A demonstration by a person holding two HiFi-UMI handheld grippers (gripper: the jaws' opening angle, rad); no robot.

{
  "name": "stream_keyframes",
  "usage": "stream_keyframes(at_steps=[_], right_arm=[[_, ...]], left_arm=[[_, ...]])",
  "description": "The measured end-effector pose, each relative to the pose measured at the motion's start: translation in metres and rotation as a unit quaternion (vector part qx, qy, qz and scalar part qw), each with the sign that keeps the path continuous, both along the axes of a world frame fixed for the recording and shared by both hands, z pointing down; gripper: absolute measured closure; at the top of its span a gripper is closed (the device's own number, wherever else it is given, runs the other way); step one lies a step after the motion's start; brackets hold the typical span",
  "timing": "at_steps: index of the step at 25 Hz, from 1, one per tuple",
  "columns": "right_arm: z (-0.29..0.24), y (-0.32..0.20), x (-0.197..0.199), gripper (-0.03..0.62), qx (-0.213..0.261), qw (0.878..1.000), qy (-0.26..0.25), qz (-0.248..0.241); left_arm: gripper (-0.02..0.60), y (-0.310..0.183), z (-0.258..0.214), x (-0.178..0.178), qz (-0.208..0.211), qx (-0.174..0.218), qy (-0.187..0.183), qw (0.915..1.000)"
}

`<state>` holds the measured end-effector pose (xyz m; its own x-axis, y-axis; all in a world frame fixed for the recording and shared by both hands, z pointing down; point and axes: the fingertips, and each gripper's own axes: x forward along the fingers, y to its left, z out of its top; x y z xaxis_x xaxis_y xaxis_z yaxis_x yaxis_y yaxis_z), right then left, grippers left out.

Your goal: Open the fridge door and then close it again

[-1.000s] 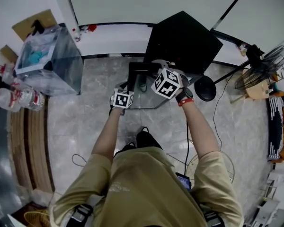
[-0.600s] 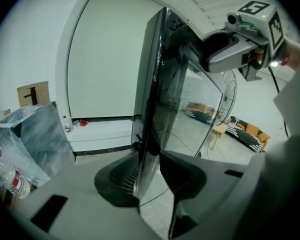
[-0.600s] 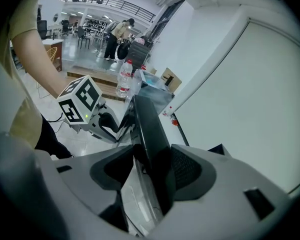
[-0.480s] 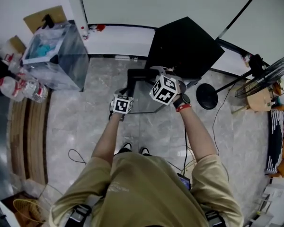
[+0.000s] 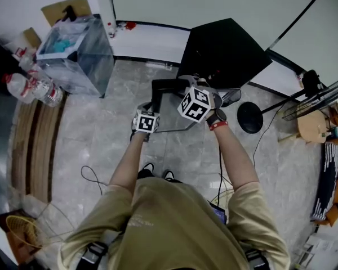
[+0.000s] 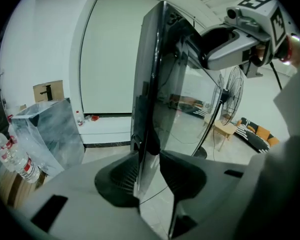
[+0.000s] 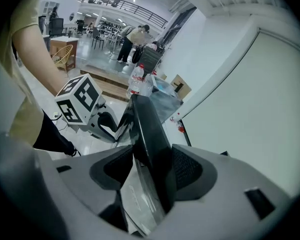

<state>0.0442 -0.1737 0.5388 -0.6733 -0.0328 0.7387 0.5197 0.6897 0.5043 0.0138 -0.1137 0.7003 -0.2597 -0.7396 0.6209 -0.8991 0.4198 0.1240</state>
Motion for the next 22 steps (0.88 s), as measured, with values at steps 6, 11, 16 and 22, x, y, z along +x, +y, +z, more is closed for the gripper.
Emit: stream_keyframes(at_steps=[6,11,16,22], right_arm=[[0.000,0.009,0.015,0.347,0.000,1.000,0.000,-0.028],[0.002,0.020,0.031,0.344,0.004,0.999,-0.001,-0.050],[0.004,0.028,0.048,0.338,0.012,0.998,0.000,-0.067],[0.003,0.039,0.068,0.330,0.020,0.996,-0.001,-0.083]], left_arm=[[0.451,0.013,0.000,0.021,-0.023,-0.008,0.002,0.9997],[0.451,0.024,0.003,0.038,-0.045,-0.009,-0.009,0.9989],[0.451,0.033,0.005,0.059,-0.060,-0.009,-0.009,0.9981],[0.453,0.045,0.002,0.087,-0.078,-0.005,-0.006,0.9969]])
